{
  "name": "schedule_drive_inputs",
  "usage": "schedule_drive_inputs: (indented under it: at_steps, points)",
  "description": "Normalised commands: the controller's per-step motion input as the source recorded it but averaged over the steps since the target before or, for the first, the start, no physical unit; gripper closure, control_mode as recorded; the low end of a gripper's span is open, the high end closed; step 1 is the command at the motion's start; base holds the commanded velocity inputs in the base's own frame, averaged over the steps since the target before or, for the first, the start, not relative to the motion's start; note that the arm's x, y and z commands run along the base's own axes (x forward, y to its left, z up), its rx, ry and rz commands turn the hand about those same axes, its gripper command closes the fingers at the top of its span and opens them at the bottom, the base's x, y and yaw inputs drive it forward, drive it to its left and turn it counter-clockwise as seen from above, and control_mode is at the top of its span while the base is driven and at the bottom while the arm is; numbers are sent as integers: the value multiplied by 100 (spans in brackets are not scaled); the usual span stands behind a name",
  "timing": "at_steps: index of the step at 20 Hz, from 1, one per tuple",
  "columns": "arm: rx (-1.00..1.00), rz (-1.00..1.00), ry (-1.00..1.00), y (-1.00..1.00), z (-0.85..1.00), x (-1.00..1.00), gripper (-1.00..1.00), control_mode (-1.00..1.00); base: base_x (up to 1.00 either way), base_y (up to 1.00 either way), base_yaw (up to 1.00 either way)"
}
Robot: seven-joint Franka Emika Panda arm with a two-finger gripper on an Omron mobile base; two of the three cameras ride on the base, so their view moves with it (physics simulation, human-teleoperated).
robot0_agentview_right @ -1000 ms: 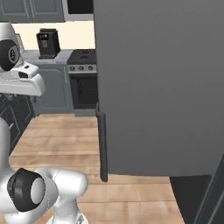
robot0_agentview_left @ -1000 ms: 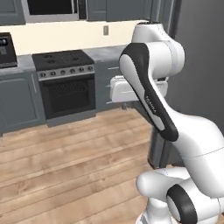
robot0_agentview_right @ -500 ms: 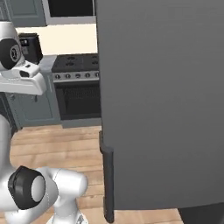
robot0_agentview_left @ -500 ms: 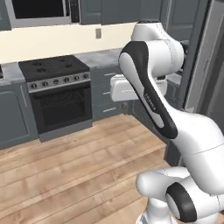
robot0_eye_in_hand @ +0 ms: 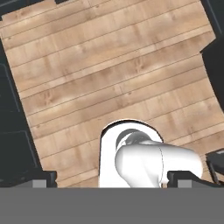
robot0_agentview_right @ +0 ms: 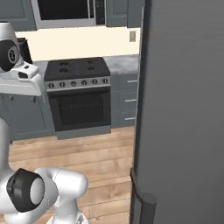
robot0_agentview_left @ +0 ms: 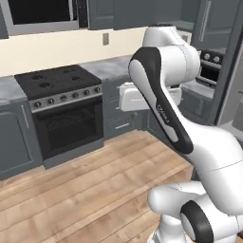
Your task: There is a bowl on the dining counter. Grab a lemon wedge from the fridge and place it in the bowl. Then get the liquor bottle and glass cup from the cabinet and place them next to the bowl.
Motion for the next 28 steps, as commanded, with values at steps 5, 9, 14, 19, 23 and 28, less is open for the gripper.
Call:
schedule_drive_inputs:
  at_steps: [5,9,14,19,23,28]
  points:
    - [0,0,0,0,0,0,-100,100,64,55,-31]
    - [0,0,0,0,0,0,-100,100,55,55,-35]
    - [0,0,0,0,0,0,-100,100,46,56,-38]
    - [0,0,0,0,0,0,-100,100,47,57,-39]
    - [0,0,0,0,0,0,-100,100,54,57,-41]
    - [0,0,0,0,0,0,-100,100,57,50,-43]
